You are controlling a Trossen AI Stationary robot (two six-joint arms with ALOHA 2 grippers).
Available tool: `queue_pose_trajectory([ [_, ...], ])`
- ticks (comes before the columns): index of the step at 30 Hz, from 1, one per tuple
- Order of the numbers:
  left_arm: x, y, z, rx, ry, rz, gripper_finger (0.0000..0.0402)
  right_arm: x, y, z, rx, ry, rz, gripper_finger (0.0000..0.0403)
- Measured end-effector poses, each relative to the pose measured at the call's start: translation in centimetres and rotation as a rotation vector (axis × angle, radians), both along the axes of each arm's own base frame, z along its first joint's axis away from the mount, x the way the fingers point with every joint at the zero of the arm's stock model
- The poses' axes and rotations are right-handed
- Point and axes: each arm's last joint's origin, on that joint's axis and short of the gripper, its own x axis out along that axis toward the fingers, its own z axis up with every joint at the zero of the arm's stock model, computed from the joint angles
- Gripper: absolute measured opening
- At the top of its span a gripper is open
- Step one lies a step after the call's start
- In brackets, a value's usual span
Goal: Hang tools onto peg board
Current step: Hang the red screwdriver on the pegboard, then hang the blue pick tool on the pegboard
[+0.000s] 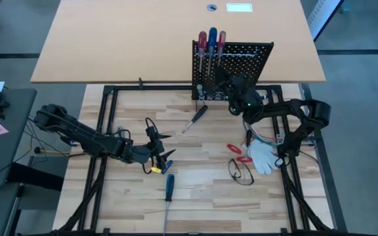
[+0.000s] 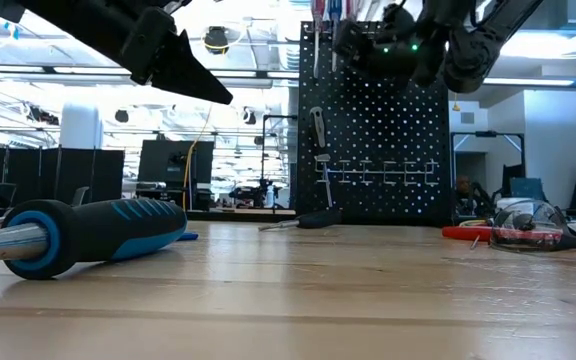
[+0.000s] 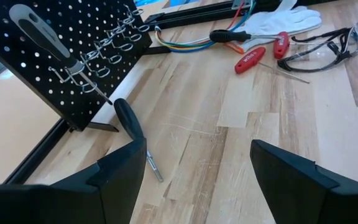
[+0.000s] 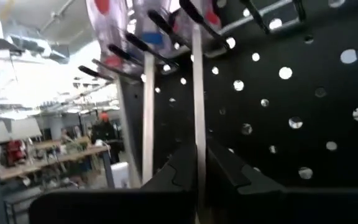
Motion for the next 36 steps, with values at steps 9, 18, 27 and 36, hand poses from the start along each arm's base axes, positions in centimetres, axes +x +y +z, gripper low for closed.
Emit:
queue_pose_trajectory([
  [9, 0.0, 0.0, 0.0, -0.005, -0.002, 0.002, 0.0283, 0.1, -1.2, -1.5, 0.071, 0.161, -0.035, 0.0082],
  [18, 0.0, 0.0, 0.0, -0.005, -0.002, 0.002, 0.0283, 0.5, -0.4, -2.3, 0.07, 0.382, -0.037, 0.0181],
  [27, 0.0, 0.0, 0.0, -0.01, -0.004, 0.005, 0.0283, 0.5, 2.6, -2.0, 0.085, 0.62, 0.041, 0.0219],
  [36, -0.2, 0.0, -0.4, -0.015, 0.036, -0.006, 0.0283, -1.9, 9.4, -1.3, 0.096, 0.975, 0.253, 0.0209],
])
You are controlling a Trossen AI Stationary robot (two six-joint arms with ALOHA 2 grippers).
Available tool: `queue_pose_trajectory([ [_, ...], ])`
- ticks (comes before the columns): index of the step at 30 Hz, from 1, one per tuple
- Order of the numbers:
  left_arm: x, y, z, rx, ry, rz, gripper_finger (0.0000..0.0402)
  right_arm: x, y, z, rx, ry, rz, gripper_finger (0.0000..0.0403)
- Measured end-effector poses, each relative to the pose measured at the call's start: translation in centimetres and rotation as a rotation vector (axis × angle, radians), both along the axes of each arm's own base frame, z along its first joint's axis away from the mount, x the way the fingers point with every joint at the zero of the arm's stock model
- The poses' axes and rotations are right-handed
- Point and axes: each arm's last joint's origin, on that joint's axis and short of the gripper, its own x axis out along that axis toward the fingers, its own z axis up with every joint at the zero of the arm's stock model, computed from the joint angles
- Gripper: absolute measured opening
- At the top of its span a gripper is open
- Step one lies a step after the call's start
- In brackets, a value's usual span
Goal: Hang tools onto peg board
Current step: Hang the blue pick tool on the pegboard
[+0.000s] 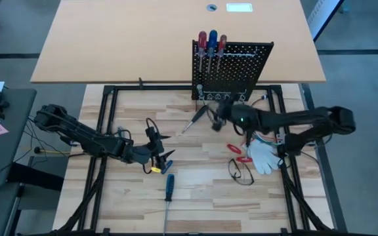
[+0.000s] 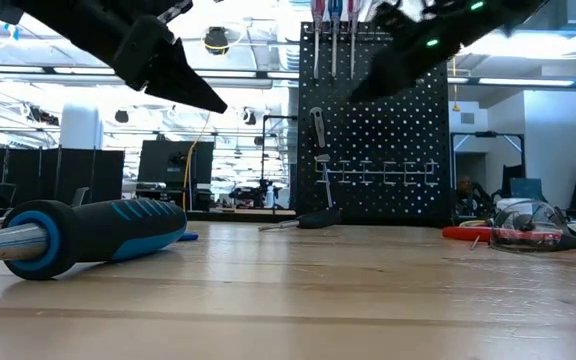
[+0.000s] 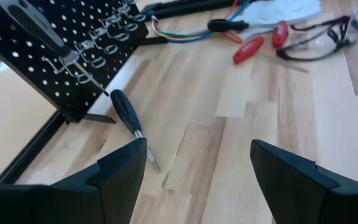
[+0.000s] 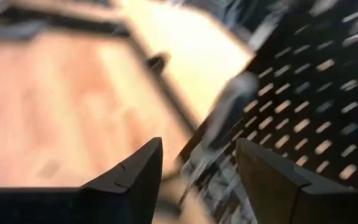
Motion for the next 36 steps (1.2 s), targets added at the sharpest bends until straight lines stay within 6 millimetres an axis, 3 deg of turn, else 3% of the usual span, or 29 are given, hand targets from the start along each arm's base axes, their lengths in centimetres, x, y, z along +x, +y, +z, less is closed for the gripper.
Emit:
queue_pose_trajectory([
  [3, 0.0, -0.1, -0.1, -0.015, 0.017, -0.024, 0.0283, -1.2, 2.8, -0.9, 0.096, 0.088, 0.078, 0.0206],
  [8, 0.0, -0.2, -0.2, -0.035, 0.021, -0.058, 0.0283, -3.1, 6.9, -4.5, 0.272, 0.198, 0.154, 0.0203],
  [14, 0.4, 0.3, 0.0, -0.106, -0.001, -0.121, 0.0283, -4.2, 10.0, -9.4, 0.395, 0.136, 0.19, 0.0203],
  [19, 1.1, 2.1, -0.3, -0.181, -0.021, -0.042, 0.0277, -3.0, 10.7, -12.1, 0.378, -0.029, 0.25, 0.0203],
  [23, 2.0, 3.7, -2.3, -0.302, 0.049, -0.026, 0.0256, -1.7, 10.7, -12.9, 0.342, -0.06, 0.27, 0.0203],
  [28, 2.7, 4.9, -4.2, -0.372, 0.347, 0.061, 0.0234, -0.7, 10.8, -13.0, 0.32, -0.002, 0.267, 0.0203],
  [32, 1.7, 3.4, -3.4, -0.302, 0.67, 0.05, 0.0225, -0.8, 11.0, -13.0, 0.318, 0.018, 0.277, 0.0203],
  [36, 0.4, 0.1, -2.1, -0.206, 0.784, -0.097, 0.0223, -0.9, 11.1, -13.1, 0.319, 0.032, 0.282, 0.0203],
])
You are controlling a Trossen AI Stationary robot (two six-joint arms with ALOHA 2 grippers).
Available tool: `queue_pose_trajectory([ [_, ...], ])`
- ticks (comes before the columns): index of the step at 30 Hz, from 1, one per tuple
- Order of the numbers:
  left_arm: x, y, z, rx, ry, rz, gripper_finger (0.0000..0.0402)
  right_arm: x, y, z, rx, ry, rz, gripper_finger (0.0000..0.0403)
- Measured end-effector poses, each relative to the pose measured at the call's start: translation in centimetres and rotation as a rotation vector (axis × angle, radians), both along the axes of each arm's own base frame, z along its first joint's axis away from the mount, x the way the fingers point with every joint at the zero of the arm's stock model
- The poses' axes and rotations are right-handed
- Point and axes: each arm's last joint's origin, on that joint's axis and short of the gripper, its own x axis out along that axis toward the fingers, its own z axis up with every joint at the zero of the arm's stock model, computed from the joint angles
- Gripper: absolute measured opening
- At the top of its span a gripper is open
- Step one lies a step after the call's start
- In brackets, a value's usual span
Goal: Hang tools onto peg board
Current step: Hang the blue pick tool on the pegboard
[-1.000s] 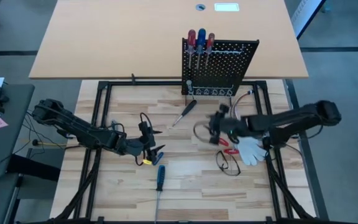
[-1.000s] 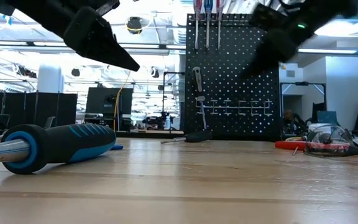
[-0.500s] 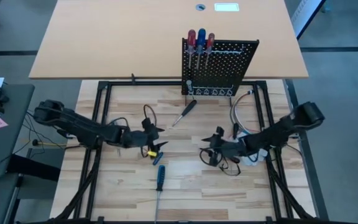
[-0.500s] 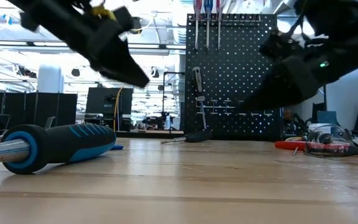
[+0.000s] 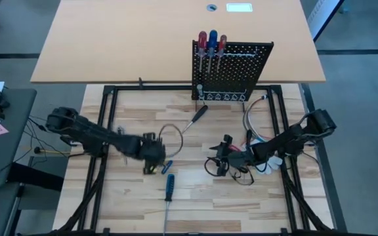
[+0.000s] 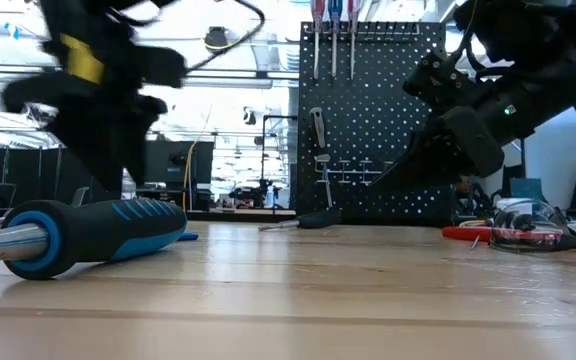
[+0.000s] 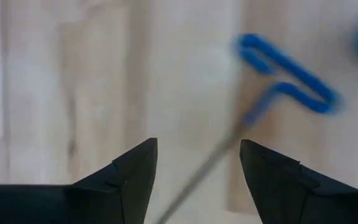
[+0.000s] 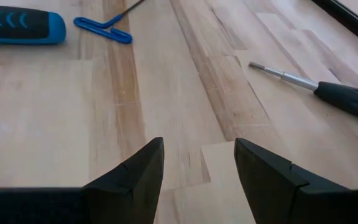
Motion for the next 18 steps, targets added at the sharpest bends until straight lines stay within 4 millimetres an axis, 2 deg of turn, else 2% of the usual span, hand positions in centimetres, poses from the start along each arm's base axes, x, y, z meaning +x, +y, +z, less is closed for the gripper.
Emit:
queue_pose_trajectory([
  [3, -0.9, -2.0, -0.3, -0.035, 0.039, -0.118, 0.0223, 0.0, 0.0, 0.0, 0.004, 0.002, 0.007, 0.0203],
  [7, -0.9, -2.7, -1.3, -0.052, 0.035, -0.143, 0.0218, 0.0, 0.1, 0.0, 0.007, 0.002, 0.01, 0.0203],
  [18, 0.5, 1.0, -4.6, -0.113, 0.02, -0.139, 0.0163, 0.1, -0.2, 0.1, 0.008, -0.005, 0.0, 0.0203],
])
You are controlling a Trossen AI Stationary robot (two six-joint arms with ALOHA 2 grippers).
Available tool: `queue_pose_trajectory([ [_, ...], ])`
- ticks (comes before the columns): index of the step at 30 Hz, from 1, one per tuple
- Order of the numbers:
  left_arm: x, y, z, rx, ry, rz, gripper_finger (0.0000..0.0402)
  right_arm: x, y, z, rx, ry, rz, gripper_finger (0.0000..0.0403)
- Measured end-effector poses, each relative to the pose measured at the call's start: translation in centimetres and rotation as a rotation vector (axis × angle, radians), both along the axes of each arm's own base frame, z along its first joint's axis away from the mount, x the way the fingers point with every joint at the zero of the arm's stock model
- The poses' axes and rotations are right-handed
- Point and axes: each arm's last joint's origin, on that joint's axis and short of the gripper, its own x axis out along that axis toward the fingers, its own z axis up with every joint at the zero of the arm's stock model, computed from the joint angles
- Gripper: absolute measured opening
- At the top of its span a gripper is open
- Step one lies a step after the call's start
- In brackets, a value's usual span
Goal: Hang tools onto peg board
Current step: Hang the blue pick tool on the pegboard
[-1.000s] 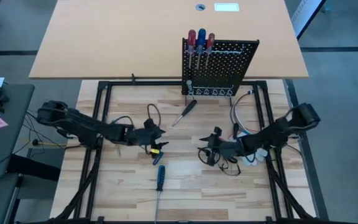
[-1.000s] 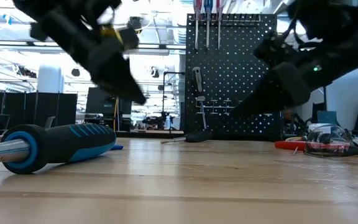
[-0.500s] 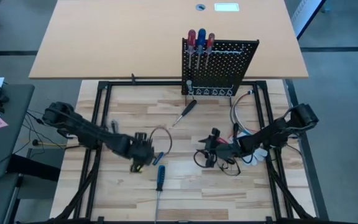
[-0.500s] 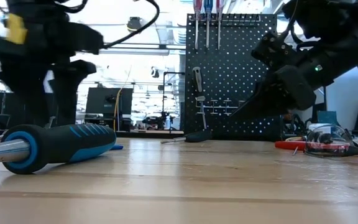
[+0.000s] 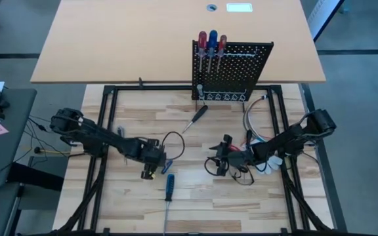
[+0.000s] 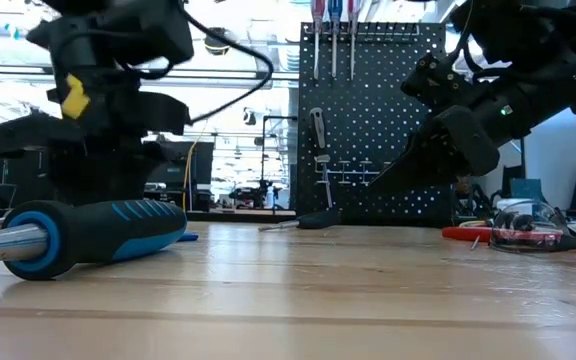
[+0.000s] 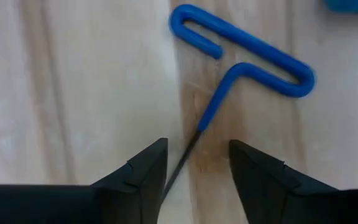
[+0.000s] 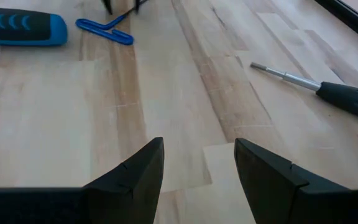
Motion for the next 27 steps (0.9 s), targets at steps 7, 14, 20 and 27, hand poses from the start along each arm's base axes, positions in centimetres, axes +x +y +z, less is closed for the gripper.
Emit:
queue_pose_trajectory([
  [7, -0.1, 1.7, -1.4, -0.062, 0.036, -0.019, 0.0111, 0.0, 0.0, 0.0, -0.001, 0.004, 0.0, 0.0203],
  [14, 0.5, 1.8, -2.4, -0.021, 0.029, -0.041, 0.0041, 0.0, 0.0, 0.0, -0.001, 0.003, 0.0, 0.0203],
  [20, 0.8, 1.8, -2.3, -0.012, -0.009, -0.004, 0.0004, 0.0, 0.0, 0.0, -0.001, 0.003, 0.001, 0.0203],
  [27, 1.4, 1.8, -1.3, -0.02, -0.147, 0.019, 0.0001, -0.2, 1.0, 0.1, -0.012, -0.005, 0.045, 0.0203],
])
